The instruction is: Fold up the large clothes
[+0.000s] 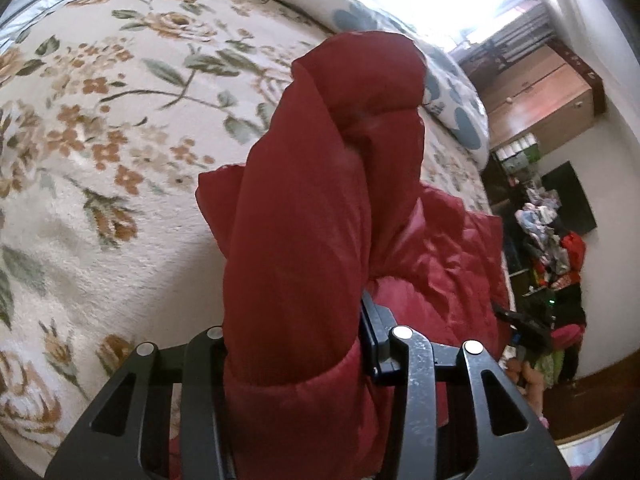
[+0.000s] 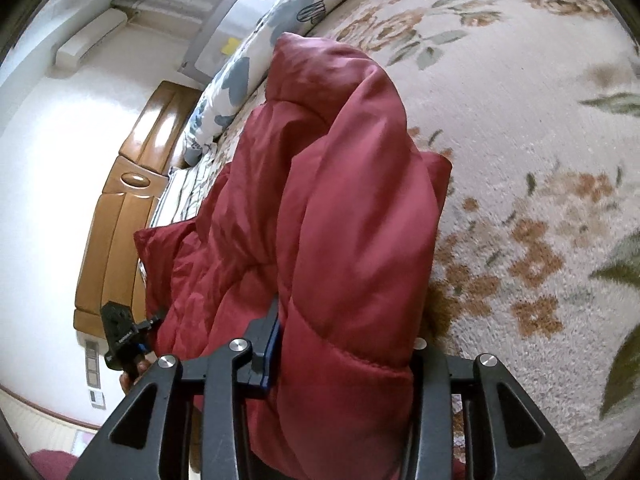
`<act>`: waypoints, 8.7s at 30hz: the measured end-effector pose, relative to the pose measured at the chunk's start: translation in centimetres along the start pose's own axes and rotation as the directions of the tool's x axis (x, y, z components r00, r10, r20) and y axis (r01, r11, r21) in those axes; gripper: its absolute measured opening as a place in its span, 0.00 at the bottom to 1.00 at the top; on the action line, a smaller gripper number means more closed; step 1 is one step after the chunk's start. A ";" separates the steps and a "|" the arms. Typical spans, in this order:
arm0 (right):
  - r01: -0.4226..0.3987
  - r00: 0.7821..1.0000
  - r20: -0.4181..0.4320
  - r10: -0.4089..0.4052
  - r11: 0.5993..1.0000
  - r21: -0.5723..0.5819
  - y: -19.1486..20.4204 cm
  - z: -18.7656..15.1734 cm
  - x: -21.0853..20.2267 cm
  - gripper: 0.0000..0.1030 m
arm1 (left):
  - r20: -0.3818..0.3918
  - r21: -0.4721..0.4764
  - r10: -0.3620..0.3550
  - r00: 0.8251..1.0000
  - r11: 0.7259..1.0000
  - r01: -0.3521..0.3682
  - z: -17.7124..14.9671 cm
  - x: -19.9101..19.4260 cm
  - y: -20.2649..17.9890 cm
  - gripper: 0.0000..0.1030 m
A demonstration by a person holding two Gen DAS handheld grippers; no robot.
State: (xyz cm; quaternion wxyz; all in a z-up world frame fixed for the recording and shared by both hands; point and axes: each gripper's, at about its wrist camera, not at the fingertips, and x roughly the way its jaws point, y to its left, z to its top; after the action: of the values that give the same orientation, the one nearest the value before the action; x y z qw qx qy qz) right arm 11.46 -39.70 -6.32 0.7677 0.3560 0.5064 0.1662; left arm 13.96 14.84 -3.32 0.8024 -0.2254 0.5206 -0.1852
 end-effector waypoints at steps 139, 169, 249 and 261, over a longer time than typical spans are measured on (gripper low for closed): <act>0.509 0.851 0.291 -0.436 0.820 -0.261 8.4 -5.4 4.0 0.61 | 0.118 0.242 0.320 0.940 0.909 -0.340 -4.7 5.7 -7.9 0.44; 0.483 0.870 0.261 -0.418 0.826 -0.290 7.6 -10.4 2.4 0.66 | 0.120 0.318 0.425 0.897 0.840 -0.440 -8.2 6.0 -12.7 0.74; 0.525 0.844 0.297 -0.446 0.799 -0.294 9.1 -6.3 4.8 0.76 | 0.147 0.215 0.484 0.863 0.836 -0.505 -2.2 8.0 -8.7 1.00; 0.528 0.840 0.314 -0.441 0.797 -0.293 8.6 -6.5 5.3 0.78 | 0.222 0.197 0.487 0.845 0.826 -0.528 -5.1 5.9 -9.4 1.00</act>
State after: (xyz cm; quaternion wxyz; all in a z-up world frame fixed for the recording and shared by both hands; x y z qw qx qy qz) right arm 8.84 -28.05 -5.18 0.8903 0.0798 0.4482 0.0122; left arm 10.94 3.07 -4.34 0.8841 0.0103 0.4671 -0.0100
